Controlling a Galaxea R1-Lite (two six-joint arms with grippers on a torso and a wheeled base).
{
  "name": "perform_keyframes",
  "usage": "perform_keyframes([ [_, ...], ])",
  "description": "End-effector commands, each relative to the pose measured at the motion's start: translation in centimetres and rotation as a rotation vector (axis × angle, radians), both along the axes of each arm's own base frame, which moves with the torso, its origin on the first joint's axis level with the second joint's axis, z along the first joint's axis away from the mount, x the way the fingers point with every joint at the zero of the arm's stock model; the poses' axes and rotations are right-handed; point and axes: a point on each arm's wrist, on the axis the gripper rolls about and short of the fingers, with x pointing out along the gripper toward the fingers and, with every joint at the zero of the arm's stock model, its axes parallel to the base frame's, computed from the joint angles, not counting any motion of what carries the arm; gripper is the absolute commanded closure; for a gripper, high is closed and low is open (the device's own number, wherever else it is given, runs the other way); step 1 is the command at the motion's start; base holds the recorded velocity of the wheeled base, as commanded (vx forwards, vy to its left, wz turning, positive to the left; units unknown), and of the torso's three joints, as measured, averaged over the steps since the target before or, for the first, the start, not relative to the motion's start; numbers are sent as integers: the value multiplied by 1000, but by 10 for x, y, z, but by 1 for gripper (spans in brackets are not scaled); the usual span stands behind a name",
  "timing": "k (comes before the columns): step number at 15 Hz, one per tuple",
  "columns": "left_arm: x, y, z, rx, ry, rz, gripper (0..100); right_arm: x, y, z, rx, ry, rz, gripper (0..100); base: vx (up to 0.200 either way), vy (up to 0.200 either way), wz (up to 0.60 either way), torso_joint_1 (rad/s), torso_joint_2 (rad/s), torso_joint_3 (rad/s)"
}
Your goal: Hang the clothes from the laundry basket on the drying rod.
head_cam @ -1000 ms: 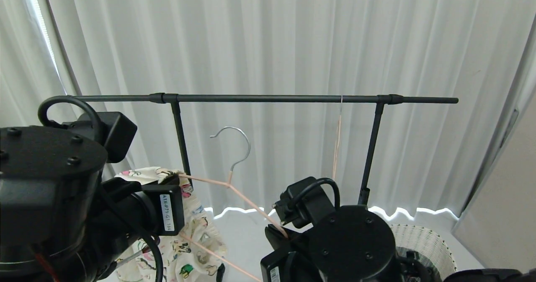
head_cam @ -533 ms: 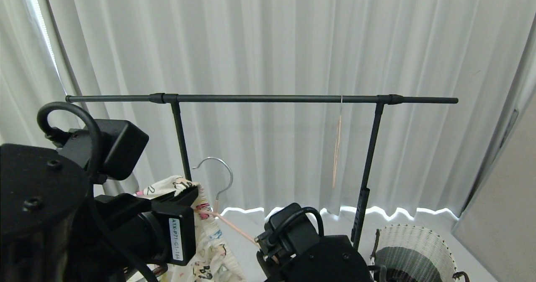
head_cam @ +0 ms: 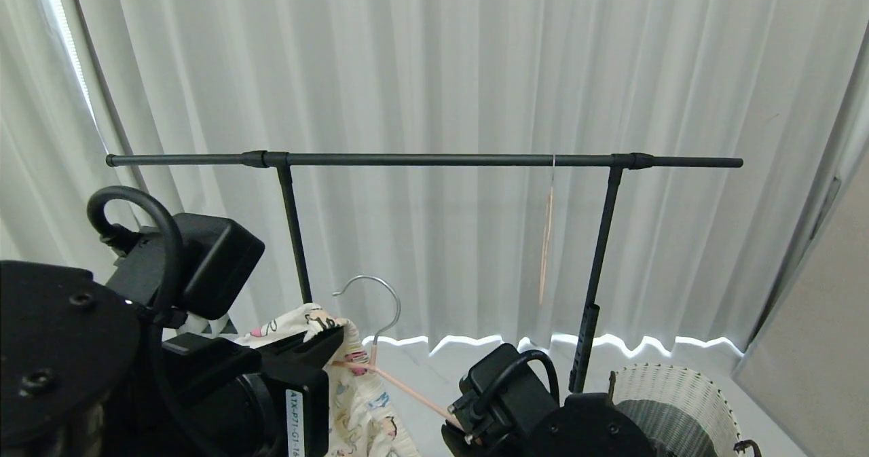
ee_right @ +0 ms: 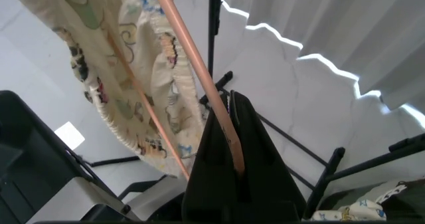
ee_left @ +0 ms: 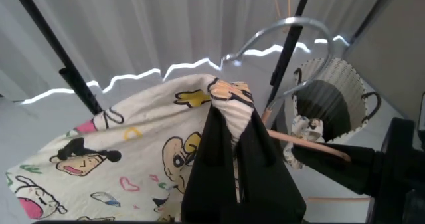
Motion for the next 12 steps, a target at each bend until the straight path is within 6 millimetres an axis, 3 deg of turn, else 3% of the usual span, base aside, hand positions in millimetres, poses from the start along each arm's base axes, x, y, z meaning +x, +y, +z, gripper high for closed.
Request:
perform_keyframes([
  [1,-1,0,-5,16,9,-2,100,0,-2,4,13,-2,1,100,0,0,0,0,0,0],
  [6,-9,-3,-3,9,3,-50,100,1,-3,8,33,-5,2,100,0,0,0,0,0,0],
  [7,-9,-3,-3,10,2,-48,0,3,-4,10,42,-7,-6,100,0,0,0,0,0,0],
  [12,-9,-2,-3,10,-6,-34,0,18,-17,28,117,-31,-66,100,0,0,0,0,0,0],
])
